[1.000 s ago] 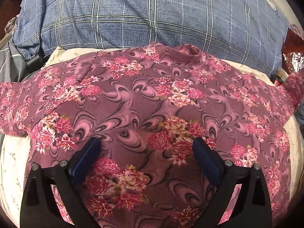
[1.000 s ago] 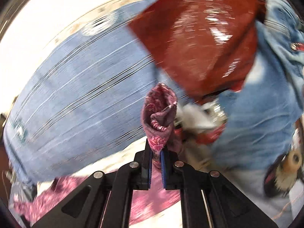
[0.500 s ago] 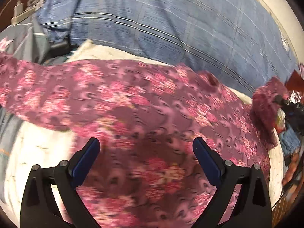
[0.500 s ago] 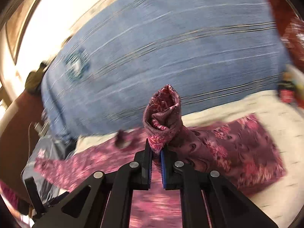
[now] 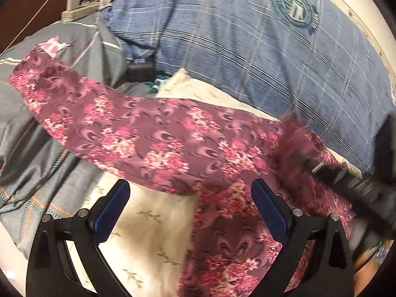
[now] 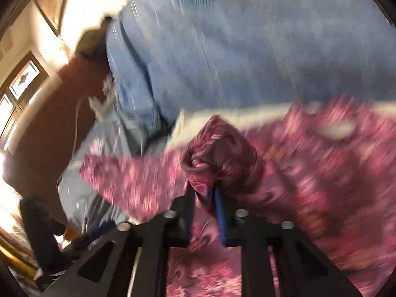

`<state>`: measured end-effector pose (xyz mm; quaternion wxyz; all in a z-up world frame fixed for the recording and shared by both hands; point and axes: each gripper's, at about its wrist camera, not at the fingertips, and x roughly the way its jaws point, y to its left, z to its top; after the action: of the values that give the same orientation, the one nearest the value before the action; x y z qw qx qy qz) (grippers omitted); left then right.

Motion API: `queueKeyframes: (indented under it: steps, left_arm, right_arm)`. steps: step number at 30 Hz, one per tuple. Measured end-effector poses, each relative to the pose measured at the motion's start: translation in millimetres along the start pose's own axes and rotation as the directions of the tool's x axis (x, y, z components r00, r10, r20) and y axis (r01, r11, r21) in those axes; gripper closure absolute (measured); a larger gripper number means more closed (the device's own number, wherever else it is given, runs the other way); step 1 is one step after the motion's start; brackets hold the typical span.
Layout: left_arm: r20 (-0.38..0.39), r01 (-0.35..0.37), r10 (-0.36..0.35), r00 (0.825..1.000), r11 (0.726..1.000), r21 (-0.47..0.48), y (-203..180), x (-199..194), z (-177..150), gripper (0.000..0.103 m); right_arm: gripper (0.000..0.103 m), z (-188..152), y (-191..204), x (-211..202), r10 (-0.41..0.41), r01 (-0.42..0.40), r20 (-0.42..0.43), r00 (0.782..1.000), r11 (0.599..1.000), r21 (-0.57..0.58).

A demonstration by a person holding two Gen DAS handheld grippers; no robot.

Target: Fold small clothes

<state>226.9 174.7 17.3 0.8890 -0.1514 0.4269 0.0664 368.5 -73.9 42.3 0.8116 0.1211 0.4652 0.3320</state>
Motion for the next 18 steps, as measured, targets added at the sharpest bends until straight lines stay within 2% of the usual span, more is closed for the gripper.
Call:
queueKeyframes:
  steps: [2, 4, 6, 7, 9, 13, 16, 17, 18]
  left_arm:
    - [-0.015, 0.008, -0.008, 1.000, 1.000, -0.005, 2.4, -0.5, 0.9, 0.004]
    - [-0.030, 0.043, -0.043, 0.999, 0.999, -0.007, 0.6, -1.1, 0.9, 0.004]
    - [-0.054, 0.083, -0.083, 0.995, 0.997, -0.007, -7.6, 0.7, -0.4, 0.004]
    - [-0.075, 0.108, -0.108, 0.991, 0.994, -0.007, -13.5, 3.8, -1.3, 0.004]
    - [-0.136, 0.163, -0.162, 0.977, 0.987, -0.004, -30.1, 15.4, -4.6, 0.004]
    - [-0.241, 0.214, -0.216, 0.946, 0.976, -0.034, -57.5, 41.1, -12.5, 0.004]
    - [-0.297, 0.208, -0.223, 0.928, 0.975, -0.082, -72.8, 66.0, -15.1, 0.004]
    - [-0.287, 0.184, -0.202, 0.936, 0.979, -0.088, -77.4, 71.4, -12.4, 0.004]
    - [-0.259, 0.166, -0.183, 0.948, 0.982, -0.086, -81.1, 71.5, -9.0, 0.004]
  right_arm:
    - [0.077, -9.6, -4.8, 13.0, -0.019, 0.021, -0.080, 0.997, 0.999, 0.029]
    - [0.077, -18.8, -12.8, -4.7, 0.036, -0.034, -0.041, 0.999, 0.998, 0.058]
    - [0.071, -27.8, -28.7, -38.6, 0.070, -0.071, 0.023, 0.997, 0.994, 0.081]
    - [0.065, -33.5, -41.0, -56.0, 0.063, -0.067, 0.049, 0.997, 0.993, 0.101]
    - [0.062, -47.5, -74.0, -92.8, 0.012, -0.029, 0.101, 0.995, 0.985, 0.167]
    - [0.062, -84.6, -153.9, -162.5, -0.107, 0.024, 0.203, 0.973, 0.927, 0.373]
    - [0.062, -107.8, -206.1, -195.4, -0.159, -0.003, 0.262, 0.952, 0.850, 0.527]
    - [0.062, -111.7, -222.1, -201.8, -0.165, -0.029, 0.286, 0.944, 0.821, 0.570]
    - [0.062, -110.6, -229.2, -200.7, -0.169, -0.042, 0.300, 0.939, 0.810, 0.585]
